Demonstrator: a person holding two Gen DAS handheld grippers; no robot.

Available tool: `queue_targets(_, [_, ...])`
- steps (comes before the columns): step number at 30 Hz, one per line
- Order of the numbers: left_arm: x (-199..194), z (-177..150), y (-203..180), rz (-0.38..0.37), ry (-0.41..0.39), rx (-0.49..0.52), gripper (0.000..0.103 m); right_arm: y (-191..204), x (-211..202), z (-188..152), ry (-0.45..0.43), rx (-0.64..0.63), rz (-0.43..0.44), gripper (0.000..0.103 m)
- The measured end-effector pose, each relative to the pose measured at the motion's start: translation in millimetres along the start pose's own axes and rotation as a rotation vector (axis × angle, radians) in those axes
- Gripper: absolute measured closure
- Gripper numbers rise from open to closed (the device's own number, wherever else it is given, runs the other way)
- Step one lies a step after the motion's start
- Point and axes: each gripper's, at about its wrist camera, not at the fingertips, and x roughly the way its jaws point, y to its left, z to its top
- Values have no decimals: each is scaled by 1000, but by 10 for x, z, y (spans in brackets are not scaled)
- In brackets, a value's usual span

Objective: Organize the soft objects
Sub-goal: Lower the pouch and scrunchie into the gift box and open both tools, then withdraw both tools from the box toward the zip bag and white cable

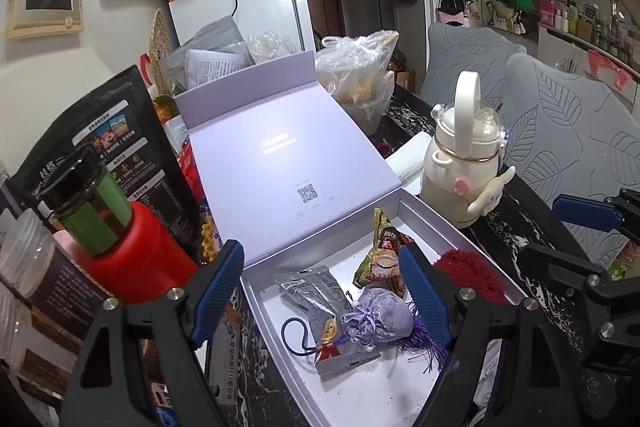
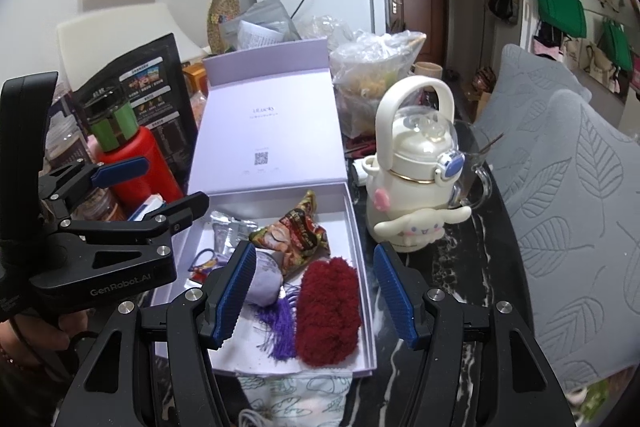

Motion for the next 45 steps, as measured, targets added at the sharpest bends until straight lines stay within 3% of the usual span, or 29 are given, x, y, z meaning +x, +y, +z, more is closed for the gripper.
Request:
queue_targets(12, [-642, -19, 64, -12, -99, -21, 23, 170, -454, -5, -73, -22, -7, 41])
queue_targets(17, [-867, -55, 79, -20, -131, -33, 22, 254, -698, -56, -113, -32, -17, 28])
queue_targets(22, [-1082, -112, 104, -26, -168, -48, 1, 314, -920, -144, -144, -40, -38, 17])
queue_targets(37, [-1658, -437, 189, -35, -205, -75, 1, 418, -1413, -444, -196, -38, -63, 4])
queue_targets(45, [-1826, -668, 147, -73, -205, -72, 1, 496, -1531, -661, -196, -30, -64, 4])
